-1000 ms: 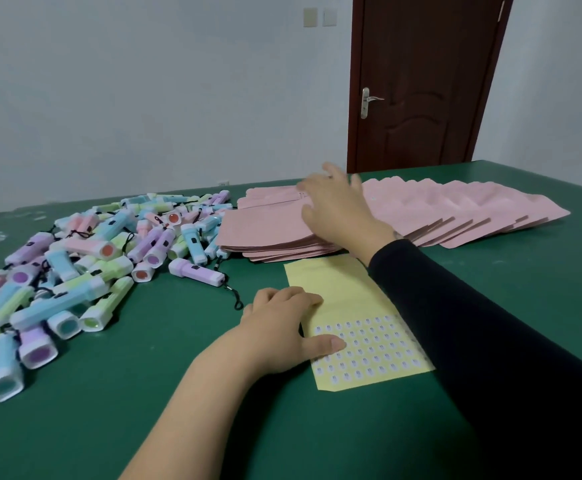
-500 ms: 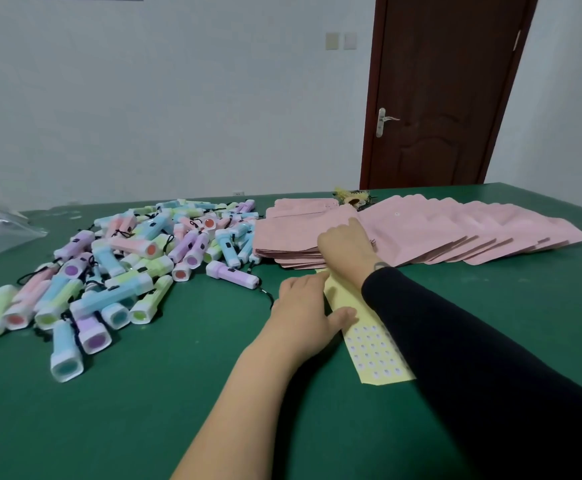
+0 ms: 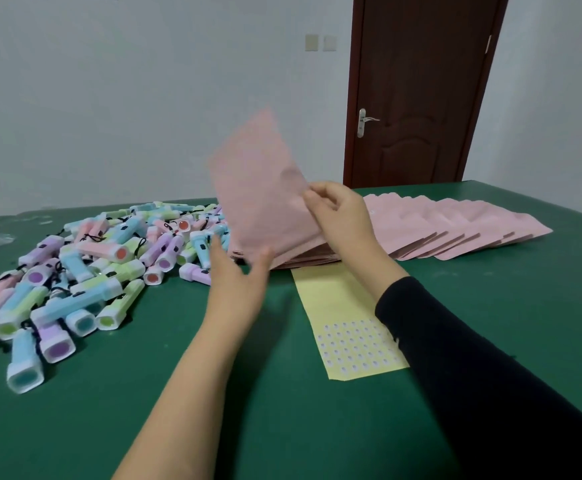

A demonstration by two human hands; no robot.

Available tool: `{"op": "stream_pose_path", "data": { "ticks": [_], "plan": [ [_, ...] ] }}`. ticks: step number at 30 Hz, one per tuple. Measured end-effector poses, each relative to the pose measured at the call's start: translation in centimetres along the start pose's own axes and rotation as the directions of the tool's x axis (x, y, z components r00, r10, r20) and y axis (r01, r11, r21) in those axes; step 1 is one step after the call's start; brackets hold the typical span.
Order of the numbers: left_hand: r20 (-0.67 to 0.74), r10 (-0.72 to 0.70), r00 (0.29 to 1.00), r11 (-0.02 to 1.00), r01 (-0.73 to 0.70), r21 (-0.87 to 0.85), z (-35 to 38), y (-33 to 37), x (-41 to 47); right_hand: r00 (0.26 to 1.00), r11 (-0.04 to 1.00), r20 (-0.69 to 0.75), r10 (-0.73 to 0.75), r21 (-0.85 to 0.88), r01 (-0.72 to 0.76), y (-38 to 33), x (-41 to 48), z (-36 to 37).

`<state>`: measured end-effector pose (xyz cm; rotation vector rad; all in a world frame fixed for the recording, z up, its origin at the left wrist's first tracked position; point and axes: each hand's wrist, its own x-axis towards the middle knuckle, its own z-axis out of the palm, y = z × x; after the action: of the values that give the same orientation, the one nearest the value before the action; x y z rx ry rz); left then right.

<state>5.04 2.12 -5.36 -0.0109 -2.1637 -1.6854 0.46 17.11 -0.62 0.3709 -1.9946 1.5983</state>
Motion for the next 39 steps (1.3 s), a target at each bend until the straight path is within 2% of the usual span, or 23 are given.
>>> {"op": "stream_pose_path", "data": {
  "ticks": [2, 4, 5, 7, 8, 9, 11, 14, 16, 18, 19, 22, 32, 39],
  "plan": [
    [-0.079, -0.085, 0.993, 0.989, 0.075, -0.129, -0.9, 0.0, 0.4, 0.990, 0.973, 0.082, 0.114, 0.191, -0.128, -0.4, -1.2, 0.4],
    [-0.122, -0.150, 0.981, 0.967, 0.120, -0.224, -1.6, -0.1, 0.8, 0.959, 0.900, 0.158, 0.237, 0.336, -0.278, 0.0, -2.1, 0.9],
    [-0.140, -0.187, 0.972, 0.948, 0.142, -0.284, -1.8, -0.1, 0.8, 0.928, 0.822, 0.218, 0.303, 0.433, -0.370, 0.3, -2.4, 1.1],
    [-0.176, -0.256, 0.951, 0.889, 0.159, -0.429, -2.0, -0.1, 0.8, 0.840, 0.594, 0.413, 0.352, 0.595, -0.541, 0.6, -3.2, 1.7],
    [-0.186, -0.281, 0.942, 0.854, 0.157, -0.496, -2.1, 0.0, 0.8, 0.804, 0.528, 0.491, 0.336, 0.609, -0.592, 0.7, -3.6, 2.0],
    [-0.187, -0.293, 0.938, 0.831, 0.152, -0.536, -2.0, 0.0, 0.8, 0.780, 0.518, 0.535, 0.325, 0.589, -0.620, 0.8, -4.0, 2.4],
    [-0.184, -0.305, 0.934, 0.853, 0.182, -0.489, -1.7, -0.1, 0.7, 0.771, 0.555, 0.529, 0.353, 0.545, -0.628, 0.7, -4.7, 3.3],
    [-0.305, -0.298, 0.904, 0.945, 0.234, -0.230, -1.2, 0.0, 0.2, 0.814, 0.630, 0.418, 0.404, 0.518, -0.579, 0.5, -5.2, 4.0],
    [-0.374, -0.065, 0.925, 0.994, 0.095, 0.061, -1.1, 0.1, -0.3, 0.837, 0.665, 0.374, 0.399, 0.511, -0.545, 0.4, -5.1, 4.0],
    [-0.241, 0.191, 0.951, 0.964, -0.136, 0.226, -0.8, 0.4, -0.5, 0.848, 0.666, 0.381, 0.368, 0.528, -0.527, 0.1, -5.0, 3.9],
    [-0.159, 0.251, 0.955, 0.945, -0.207, 0.254, -0.5, 0.5, -0.7, 0.851, 0.666, 0.390, 0.352, 0.535, -0.520, 0.0, -5.0, 3.9],
    [-0.091, 0.286, 0.954, 0.938, -0.259, 0.231, -0.1, 0.8, -0.9, 0.858, 0.696, 0.394, 0.331, 0.512, -0.504, -0.3, -5.2, 4.0],
    [-0.055, 0.210, 0.976, 0.978, -0.208, 0.030, -0.9, 1.1, -0.7, 0.844, 0.742, 0.477, 0.245, 0.468, -0.480, -0.4, -5.5, 3.7],
    [-0.039, 0.229, 0.973, 0.973, -0.227, 0.041, -1.0, 1.0, -0.6, 0.861, 0.757, 0.431, 0.269, 0.458, -0.466, -0.4, -5.5, 3.7]
  ]
}}
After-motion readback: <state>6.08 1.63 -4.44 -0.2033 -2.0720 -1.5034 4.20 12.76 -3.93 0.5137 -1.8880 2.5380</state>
